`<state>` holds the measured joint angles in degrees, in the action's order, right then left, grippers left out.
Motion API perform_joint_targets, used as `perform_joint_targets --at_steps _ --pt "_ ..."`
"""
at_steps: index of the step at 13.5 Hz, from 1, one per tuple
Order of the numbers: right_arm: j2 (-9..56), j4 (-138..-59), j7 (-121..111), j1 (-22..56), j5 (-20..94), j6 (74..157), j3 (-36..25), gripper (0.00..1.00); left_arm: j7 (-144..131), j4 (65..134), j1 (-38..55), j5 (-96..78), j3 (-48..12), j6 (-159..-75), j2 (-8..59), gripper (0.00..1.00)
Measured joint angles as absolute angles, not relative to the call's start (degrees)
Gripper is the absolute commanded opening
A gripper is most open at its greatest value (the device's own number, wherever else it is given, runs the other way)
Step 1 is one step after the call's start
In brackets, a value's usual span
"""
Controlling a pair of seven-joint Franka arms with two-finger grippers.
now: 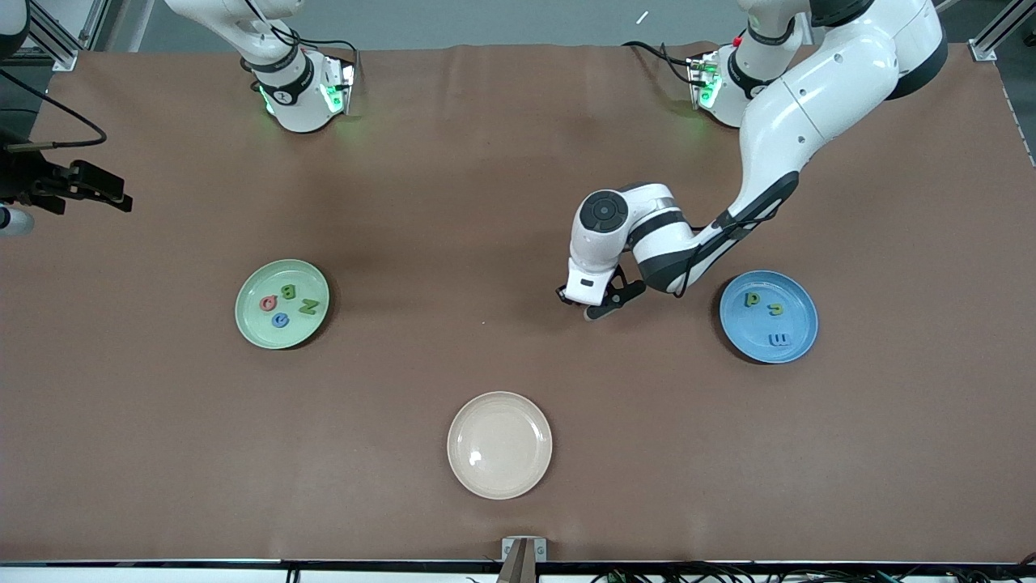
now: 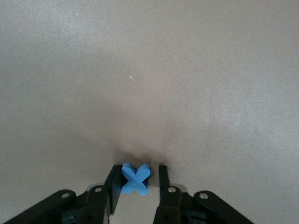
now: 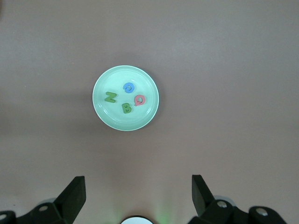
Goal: Sort upper and lower case letters into plates
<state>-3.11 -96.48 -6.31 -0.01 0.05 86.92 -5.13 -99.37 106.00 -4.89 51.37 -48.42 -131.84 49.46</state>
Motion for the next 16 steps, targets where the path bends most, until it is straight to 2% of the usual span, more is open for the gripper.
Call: perform_joint_targets --at_steps 3,8,14,16 --pt "-3.6 -96.5 -6.3 0.1 0.1 86.9 -5.1 1.0 -99.4 105.9 -4.9 51.4 -48.5 -131.8 49.5 0.14" --pt "-4.0 -96.5 -6.3 0.8 0.1 86.9 -5.0 1.0 -98.2 105.5 -6.2 51.3 -49.0 -130.9 49.3 0.14" --pt "-6.4 -96.6 -6.3 0.8 0.1 86.5 -5.1 1.0 -82.3 106.2 -22.3 51.3 -63.5 -115.2 49.0 0.14" --pt "-7.1 -96.7 -6.3 0.8 0.1 86.3 -5.1 1.0 -74.8 107.9 -29.1 51.3 -67.0 -113.1 49.0 0.14"
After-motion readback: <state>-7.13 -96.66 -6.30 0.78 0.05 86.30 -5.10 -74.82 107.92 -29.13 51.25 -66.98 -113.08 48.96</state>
